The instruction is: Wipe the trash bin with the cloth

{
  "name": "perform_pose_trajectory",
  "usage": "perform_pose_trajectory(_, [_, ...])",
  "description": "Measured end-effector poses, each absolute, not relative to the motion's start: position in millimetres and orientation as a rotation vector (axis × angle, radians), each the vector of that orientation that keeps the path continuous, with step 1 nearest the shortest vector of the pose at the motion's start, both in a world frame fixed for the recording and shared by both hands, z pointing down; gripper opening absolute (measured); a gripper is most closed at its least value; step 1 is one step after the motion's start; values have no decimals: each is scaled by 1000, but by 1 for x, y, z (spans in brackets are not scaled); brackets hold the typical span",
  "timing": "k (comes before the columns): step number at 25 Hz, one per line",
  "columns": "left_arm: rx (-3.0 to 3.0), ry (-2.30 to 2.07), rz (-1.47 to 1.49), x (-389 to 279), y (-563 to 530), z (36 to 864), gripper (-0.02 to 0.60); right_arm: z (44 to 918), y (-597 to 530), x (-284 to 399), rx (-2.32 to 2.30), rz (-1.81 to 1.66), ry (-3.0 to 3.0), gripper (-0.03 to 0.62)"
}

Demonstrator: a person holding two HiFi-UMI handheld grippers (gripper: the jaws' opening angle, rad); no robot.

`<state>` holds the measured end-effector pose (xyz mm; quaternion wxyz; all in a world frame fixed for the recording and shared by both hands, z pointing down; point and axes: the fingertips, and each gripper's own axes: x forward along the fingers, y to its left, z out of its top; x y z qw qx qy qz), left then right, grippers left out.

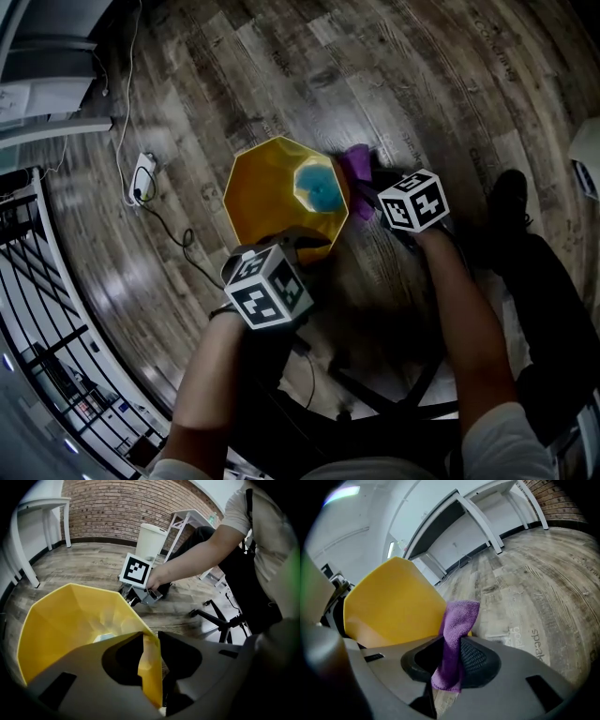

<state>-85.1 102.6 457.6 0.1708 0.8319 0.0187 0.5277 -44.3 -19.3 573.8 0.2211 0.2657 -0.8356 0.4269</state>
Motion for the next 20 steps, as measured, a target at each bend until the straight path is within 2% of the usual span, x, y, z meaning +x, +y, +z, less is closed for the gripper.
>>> perform_pose_trajectory(20, [2370, 52, 1456, -84, 103, 456, 100, 687, -20, -60, 703, 962, -2010, 106])
